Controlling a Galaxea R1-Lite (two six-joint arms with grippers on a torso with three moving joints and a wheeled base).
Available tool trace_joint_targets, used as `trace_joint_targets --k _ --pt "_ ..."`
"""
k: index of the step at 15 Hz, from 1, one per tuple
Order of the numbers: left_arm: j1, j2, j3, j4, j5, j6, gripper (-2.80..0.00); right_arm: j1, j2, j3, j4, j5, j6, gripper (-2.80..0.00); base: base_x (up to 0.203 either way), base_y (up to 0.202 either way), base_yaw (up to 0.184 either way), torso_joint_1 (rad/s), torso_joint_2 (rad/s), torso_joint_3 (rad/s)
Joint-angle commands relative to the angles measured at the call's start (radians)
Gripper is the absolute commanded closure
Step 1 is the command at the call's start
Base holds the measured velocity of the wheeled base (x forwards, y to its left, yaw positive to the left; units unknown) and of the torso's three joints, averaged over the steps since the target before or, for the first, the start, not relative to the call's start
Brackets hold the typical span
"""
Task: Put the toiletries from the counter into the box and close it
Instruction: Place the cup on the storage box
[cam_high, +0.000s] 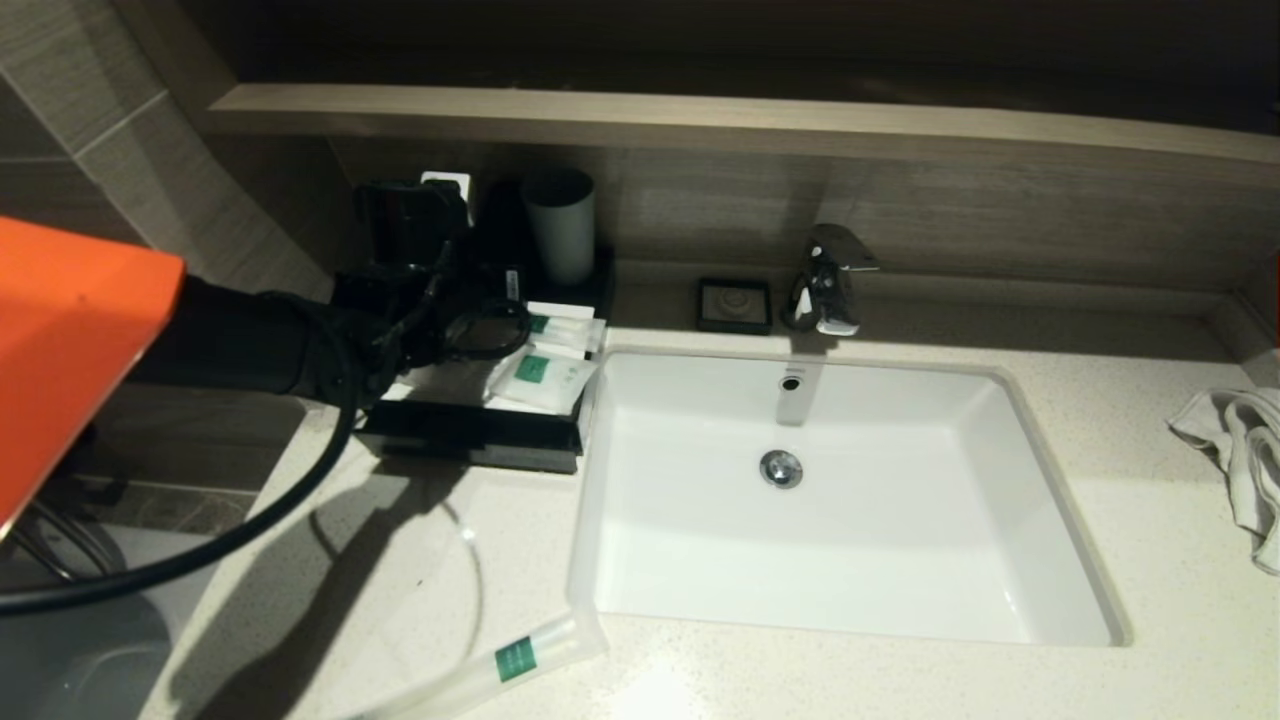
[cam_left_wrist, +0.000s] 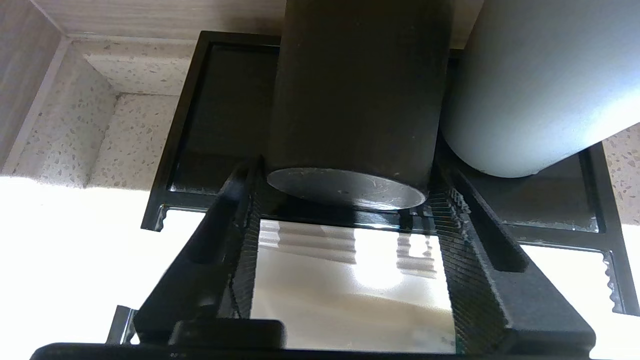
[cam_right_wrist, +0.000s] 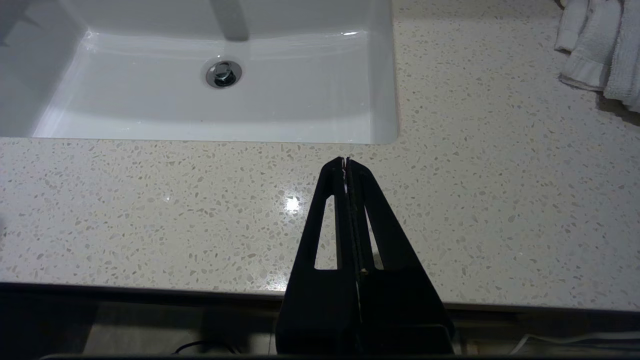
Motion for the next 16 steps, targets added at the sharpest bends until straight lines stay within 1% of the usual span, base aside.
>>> trace_joint_targets --k 1,2,7,16 --pt "0.001 0.001 0.000 -0.007 -0.003 0.000 0.00 0.000 0.000 0.000 0.000 0.000 0.000 0.00 0.000 0.000 0.000 0.000 0.00 0.000" --pt "0.003 0.001 0.001 -0.018 -0.012 0.000 0.00 0.000 0.000 0.000 0.000 0.000 0.000 0.00 0.000 0.000 0.000 0.000 0.00 0.000" --pt "0.012 -0.006 0.006 -0.028 -0.013 -0.002 0.00 0.000 0.000 0.000 0.000 0.000 0.000 0.00 0.000 0.000 0.000 0.000 0.00 0.000" --pt "0.029 -0.084 0.025 -0.026 -0.010 -0.001 0.00 0.000 0.000 0.000 0.000 0.000 0.000 0.00 0.000 0.000 0.000 0.000 0.00 0.000"
